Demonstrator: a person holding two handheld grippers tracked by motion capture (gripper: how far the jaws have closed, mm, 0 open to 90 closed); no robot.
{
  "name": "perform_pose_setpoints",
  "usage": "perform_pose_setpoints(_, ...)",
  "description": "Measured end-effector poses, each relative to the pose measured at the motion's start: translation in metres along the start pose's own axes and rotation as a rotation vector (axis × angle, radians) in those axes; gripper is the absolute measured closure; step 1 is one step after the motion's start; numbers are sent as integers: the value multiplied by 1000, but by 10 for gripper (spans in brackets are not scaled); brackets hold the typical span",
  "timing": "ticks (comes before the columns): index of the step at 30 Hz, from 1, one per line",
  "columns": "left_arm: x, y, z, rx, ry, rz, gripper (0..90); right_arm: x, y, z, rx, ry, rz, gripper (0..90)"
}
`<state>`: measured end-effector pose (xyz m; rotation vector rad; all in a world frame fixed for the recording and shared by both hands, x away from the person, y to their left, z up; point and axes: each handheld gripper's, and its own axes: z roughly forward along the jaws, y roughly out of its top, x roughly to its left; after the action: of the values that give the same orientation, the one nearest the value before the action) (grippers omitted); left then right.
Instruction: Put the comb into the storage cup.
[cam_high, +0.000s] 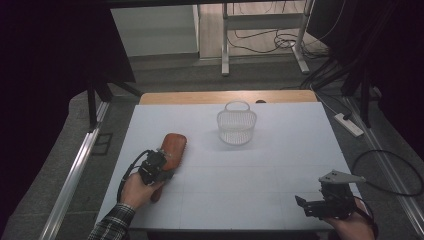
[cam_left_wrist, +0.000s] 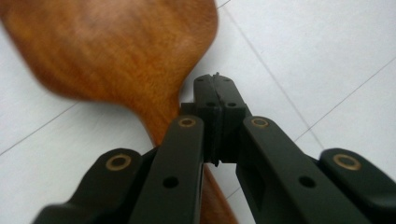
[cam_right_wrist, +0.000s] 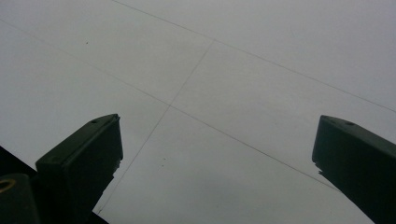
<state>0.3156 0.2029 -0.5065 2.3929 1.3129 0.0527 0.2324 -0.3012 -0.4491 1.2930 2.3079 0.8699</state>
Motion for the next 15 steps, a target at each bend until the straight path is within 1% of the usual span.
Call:
perform_pose_setpoints(3, 5, -4, -4, -8, 2, -12, 890, 0, 0, 0, 2, -1, 0, 20)
perform_pose_setpoints(6, 7, -7, -5, 8, 39, -9, 890, 0, 0, 0, 2, -2, -1, 20)
perform_pose_setpoints(7, 7, -8, -5, 9, 45, -10, 891, 0, 0, 0, 3, -3, -1, 20)
perform_pose_setpoints(9, 9, -9, -5, 9, 42, -15, 890, 0, 0, 0, 3, -2, -2, 20)
perform_pose_setpoints(12, 11, -9, -7, -3, 26, -23, 890, 0, 0, 1, 4, -3, -2, 20)
perform_pose_setpoints(15, 8, -8, -10, -20, 10, -19, 890, 0, 0, 1, 4, -3, -1, 21)
